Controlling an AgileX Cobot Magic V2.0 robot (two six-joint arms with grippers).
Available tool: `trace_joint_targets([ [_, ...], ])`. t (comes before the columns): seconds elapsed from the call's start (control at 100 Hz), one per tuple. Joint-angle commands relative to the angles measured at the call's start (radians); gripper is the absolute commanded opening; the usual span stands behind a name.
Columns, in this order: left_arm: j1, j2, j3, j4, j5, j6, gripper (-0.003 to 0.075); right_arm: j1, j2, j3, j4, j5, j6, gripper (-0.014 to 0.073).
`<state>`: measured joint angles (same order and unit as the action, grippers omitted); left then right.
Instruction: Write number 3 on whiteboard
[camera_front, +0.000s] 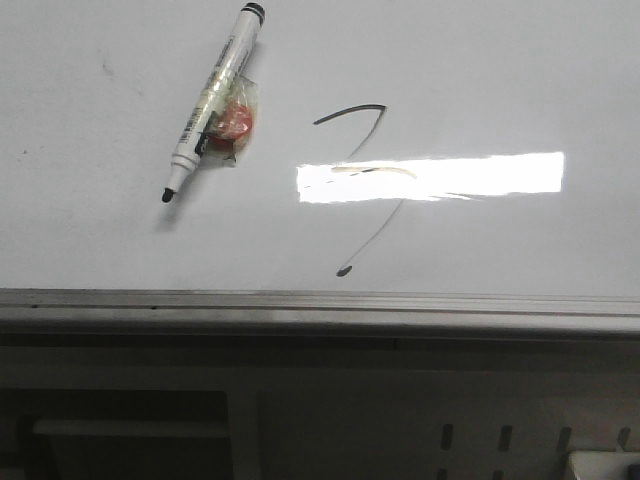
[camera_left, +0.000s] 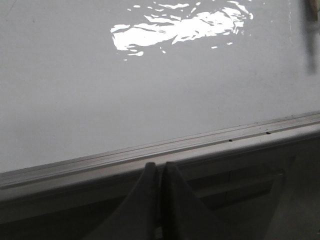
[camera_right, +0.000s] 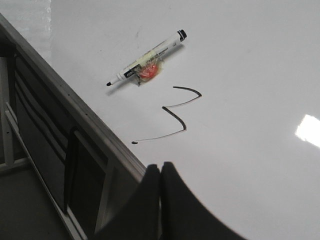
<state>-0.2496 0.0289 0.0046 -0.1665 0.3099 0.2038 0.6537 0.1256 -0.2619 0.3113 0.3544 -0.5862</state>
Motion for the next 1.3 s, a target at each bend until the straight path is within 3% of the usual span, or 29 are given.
trace_joint_targets([
  [0.0,0.002,0.008,0.033,-0.001,-0.060,-0.012,-0.0020,-0.004,0.009,-0.025,0.004,-0.078,0.001,-0.0054],
  [0.76,0.002,0.008,0.033,-0.001,-0.059,-0.012,-0.0020,-0.004,0.009,0.007,0.004,-0.075,0.001,-0.0054],
  [0.86,0.002,0.008,0.033,-0.003,-0.059,-0.012,-0.0020,-0.014,0.009,0.068,0.004,-0.145,0.009,-0.0054],
  [0.93,0.002,0.008,0.033,-0.003,-0.059,-0.012,-0.0020,-0.044,0.009,0.127,-0.077,-0.216,0.138,-0.0054],
  [1.05,0.002,0.008,0.033,-0.003,-0.059,-0.012,-0.0020,-0.150,0.009,0.205,-0.369,-0.227,0.576,-0.0054],
  [1.1,0.002,0.008,0.033,-0.003,-0.059,-0.012,-0.0020,-0.208,0.009,0.223,-0.428,-0.211,0.727,-0.0054],
  [1.29,0.002,0.008,0.033,-0.003,-0.059,-0.012,-0.0020,-0.399,0.009,0.281,-0.434,-0.211,0.780,-0.0054],
])
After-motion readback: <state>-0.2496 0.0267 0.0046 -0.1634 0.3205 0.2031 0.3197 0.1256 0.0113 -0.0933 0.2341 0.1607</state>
